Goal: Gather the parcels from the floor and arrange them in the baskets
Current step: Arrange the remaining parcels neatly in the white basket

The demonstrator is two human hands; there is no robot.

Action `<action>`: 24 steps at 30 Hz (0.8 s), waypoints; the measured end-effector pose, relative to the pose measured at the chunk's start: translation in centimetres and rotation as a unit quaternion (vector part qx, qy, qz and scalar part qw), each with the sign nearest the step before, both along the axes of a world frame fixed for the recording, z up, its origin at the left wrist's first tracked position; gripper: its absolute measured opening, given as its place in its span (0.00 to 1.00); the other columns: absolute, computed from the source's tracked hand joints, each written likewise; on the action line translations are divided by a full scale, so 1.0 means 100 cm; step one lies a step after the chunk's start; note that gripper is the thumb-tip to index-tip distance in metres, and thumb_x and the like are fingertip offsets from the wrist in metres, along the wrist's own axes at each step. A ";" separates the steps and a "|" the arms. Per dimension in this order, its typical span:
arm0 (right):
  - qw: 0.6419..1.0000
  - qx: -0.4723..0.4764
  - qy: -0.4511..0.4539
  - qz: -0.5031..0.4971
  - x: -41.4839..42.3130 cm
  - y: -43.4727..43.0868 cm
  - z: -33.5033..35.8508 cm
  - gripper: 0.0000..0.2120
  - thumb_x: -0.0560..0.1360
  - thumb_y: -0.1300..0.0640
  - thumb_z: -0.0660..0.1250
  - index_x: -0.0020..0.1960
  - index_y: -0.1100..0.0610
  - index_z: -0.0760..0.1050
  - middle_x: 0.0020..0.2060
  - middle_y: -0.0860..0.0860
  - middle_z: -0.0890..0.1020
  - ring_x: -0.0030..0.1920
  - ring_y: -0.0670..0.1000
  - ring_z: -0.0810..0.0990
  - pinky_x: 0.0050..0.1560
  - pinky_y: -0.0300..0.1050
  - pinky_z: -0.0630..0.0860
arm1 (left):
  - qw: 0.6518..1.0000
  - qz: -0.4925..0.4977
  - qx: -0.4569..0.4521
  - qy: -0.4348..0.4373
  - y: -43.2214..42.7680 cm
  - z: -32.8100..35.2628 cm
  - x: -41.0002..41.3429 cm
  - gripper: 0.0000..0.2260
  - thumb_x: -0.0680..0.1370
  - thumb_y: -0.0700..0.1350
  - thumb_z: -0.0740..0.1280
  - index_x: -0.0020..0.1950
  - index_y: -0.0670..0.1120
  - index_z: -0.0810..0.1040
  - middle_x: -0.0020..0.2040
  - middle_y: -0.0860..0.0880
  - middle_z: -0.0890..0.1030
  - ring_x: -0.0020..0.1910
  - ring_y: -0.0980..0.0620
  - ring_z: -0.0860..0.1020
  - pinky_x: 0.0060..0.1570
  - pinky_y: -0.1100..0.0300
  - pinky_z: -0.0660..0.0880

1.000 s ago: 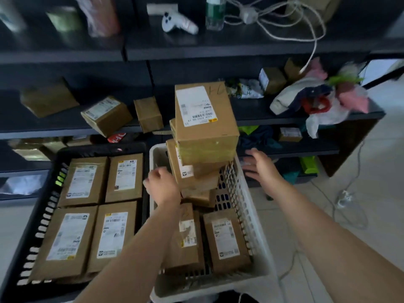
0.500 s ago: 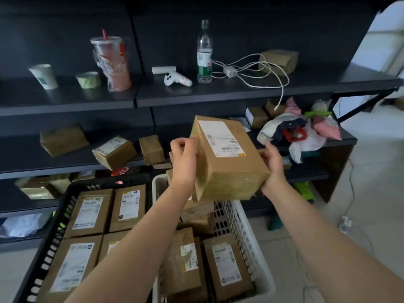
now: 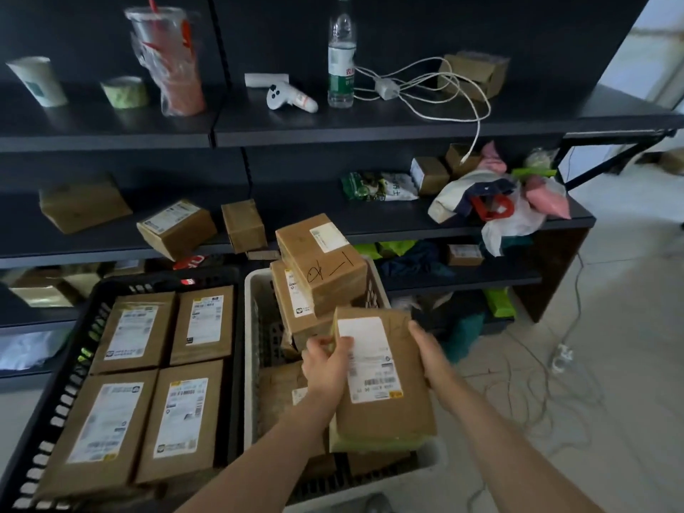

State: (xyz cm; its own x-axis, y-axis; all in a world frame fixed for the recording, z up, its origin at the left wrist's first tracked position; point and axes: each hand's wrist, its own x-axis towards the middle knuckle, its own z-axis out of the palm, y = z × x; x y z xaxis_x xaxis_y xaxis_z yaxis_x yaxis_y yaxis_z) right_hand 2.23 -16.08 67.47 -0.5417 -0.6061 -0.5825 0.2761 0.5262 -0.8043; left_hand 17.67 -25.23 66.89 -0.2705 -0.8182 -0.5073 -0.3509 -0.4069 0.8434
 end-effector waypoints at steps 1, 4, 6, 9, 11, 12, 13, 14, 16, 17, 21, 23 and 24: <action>1.000 0.022 0.005 0.014 0.005 0.000 -0.009 0.26 0.75 0.33 0.62 0.61 0.52 0.74 0.54 0.52 0.82 0.52 0.52 0.82 0.53 0.50 0.78 | 1.000 0.002 0.006 -0.030 -0.001 -0.010 0.003 0.21 0.75 0.58 0.67 0.63 0.50 0.68 0.62 0.48 0.69 0.65 0.46 0.69 0.67 0.45 0.67; 0.996 0.065 0.036 0.047 0.009 0.003 -0.041 0.25 0.73 0.39 0.68 0.62 0.54 0.73 0.58 0.53 0.78 0.54 0.52 0.80 0.56 0.52 0.78 | 0.998 -0.013 0.046 -0.045 0.007 -0.040 0.006 0.21 0.76 0.55 0.66 0.64 0.48 0.67 0.61 0.49 0.69 0.62 0.49 0.70 0.64 0.50 0.69; 0.989 0.102 0.055 0.095 0.013 0.005 -0.052 0.22 0.73 0.45 0.70 0.64 0.50 0.71 0.62 0.53 0.72 0.57 0.52 0.77 0.60 0.50 0.76 | 0.996 -0.006 0.086 -0.018 0.015 -0.065 0.006 0.25 0.73 0.52 0.67 0.68 0.47 0.66 0.62 0.48 0.73 0.59 0.47 0.76 0.59 0.47 0.76; 0.969 0.140 0.097 0.177 0.019 0.003 -0.062 0.33 0.75 0.51 0.69 0.76 0.51 0.61 0.72 0.53 0.64 0.68 0.54 0.70 0.66 0.48 0.72 | 0.994 0.010 0.106 -0.029 0.027 -0.097 0.001 0.24 0.76 0.37 0.66 0.71 0.43 0.65 0.62 0.44 0.75 0.58 0.44 0.77 0.50 0.51 0.80; 0.951 0.153 0.130 0.234 0.018 -0.002 -0.069 0.37 0.78 0.53 0.66 0.81 0.52 0.49 0.77 0.54 0.57 0.72 0.53 0.66 0.60 0.41 0.72 | 0.992 0.007 0.122 -0.039 0.033 -0.110 -0.002 0.21 0.76 0.33 0.62 0.68 0.45 0.66 0.62 0.44 0.75 0.58 0.46 0.77 0.47 0.56 0.80; 0.945 0.160 0.126 0.257 0.017 -0.005 -0.072 0.38 0.79 0.54 0.64 0.81 0.52 0.44 0.78 0.54 0.56 0.70 0.52 0.68 0.52 0.34 0.72 | 0.991 -0.001 0.128 -0.044 0.035 -0.119 -0.002 0.21 0.77 0.33 0.62 0.69 0.47 0.66 0.63 0.45 0.75 0.57 0.47 0.77 0.44 0.58 0.80; 0.939 0.170 0.121 0.272 0.014 -0.009 -0.076 0.39 0.80 0.56 0.63 0.81 0.52 0.41 0.78 0.55 0.56 0.68 0.51 0.71 0.46 0.30 0.69 | 0.991 -0.010 0.128 -0.048 0.036 -0.123 -0.002 0.21 0.78 0.35 0.62 0.70 0.48 0.66 0.64 0.45 0.74 0.57 0.48 0.78 0.42 0.60 0.81; 0.931 0.186 0.122 0.288 0.012 -0.013 -0.080 0.40 0.81 0.57 0.63 0.81 0.52 0.39 0.79 0.56 0.55 0.68 0.51 0.71 0.45 0.30 0.67 | 0.991 -0.014 0.119 -0.060 0.035 -0.131 -0.001 0.23 0.79 0.37 0.62 0.73 0.49 0.65 0.65 0.45 0.74 0.56 0.48 0.79 0.40 0.60 0.82; 0.919 0.214 0.129 0.304 0.011 -0.019 -0.086 0.41 0.80 0.59 0.62 0.80 0.54 0.36 0.79 0.57 0.52 0.69 0.53 0.71 0.47 0.35 0.72 | 0.989 -0.027 0.096 -0.109 0.031 -0.142 0.000 0.22 0.79 0.40 0.61 0.74 0.49 0.65 0.65 0.44 0.74 0.54 0.47 0.80 0.40 0.56 0.83; 0.919 0.216 0.135 0.302 0.012 -0.021 -0.084 0.41 0.80 0.59 0.62 0.80 0.55 0.36 0.79 0.58 0.52 0.71 0.55 0.70 0.51 0.37 0.74 | 0.988 -0.023 0.084 -0.125 0.029 -0.136 -0.002 0.21 0.79 0.40 0.60 0.73 0.48 0.67 0.63 0.43 0.75 0.52 0.47 0.81 0.39 0.55 0.83; 0.955 0.133 0.140 0.223 -0.005 -0.044 -0.063 0.33 0.80 0.55 0.62 0.80 0.55 0.51 0.77 0.56 0.59 0.73 0.57 0.67 0.64 0.47 0.71 | 0.977 0.144 -0.032 -0.152 0.015 -0.079 -0.008 0.12 0.80 0.40 0.59 0.61 0.49 0.74 0.56 0.48 0.76 0.52 0.49 0.78 0.49 0.54 0.77; 0.978 0.074 0.146 0.132 -0.022 -0.066 -0.042 0.25 0.82 0.55 0.59 0.77 0.55 0.59 0.73 0.55 0.67 0.68 0.56 0.72 0.65 0.51 0.71 | 0.954 0.253 -0.080 -0.144 -0.003 -0.045 -0.005 0.10 0.81 0.40 0.58 0.59 0.49 0.75 0.57 0.49 0.74 0.54 0.50 0.76 0.55 0.52 0.73; 0.983 0.048 0.151 0.095 -0.030 -0.080 -0.027 0.22 0.82 0.54 0.57 0.76 0.56 0.62 0.71 0.55 0.70 0.67 0.56 0.73 0.64 0.50 0.71 | 0.944 0.291 -0.093 -0.124 -0.015 -0.028 -0.005 0.10 0.81 0.41 0.57 0.58 0.50 0.75 0.58 0.50 0.73 0.54 0.50 0.75 0.56 0.52 0.72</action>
State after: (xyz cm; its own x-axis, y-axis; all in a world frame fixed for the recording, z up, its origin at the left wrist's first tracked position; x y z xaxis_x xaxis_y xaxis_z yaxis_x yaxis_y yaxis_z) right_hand -0.78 -24.11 64.72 -0.5814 -0.6631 -0.4715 -0.0776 0.6221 -0.7791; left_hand 17.17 -26.70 64.09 0.3601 -0.8730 -0.3291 -0.3094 -0.4445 0.8407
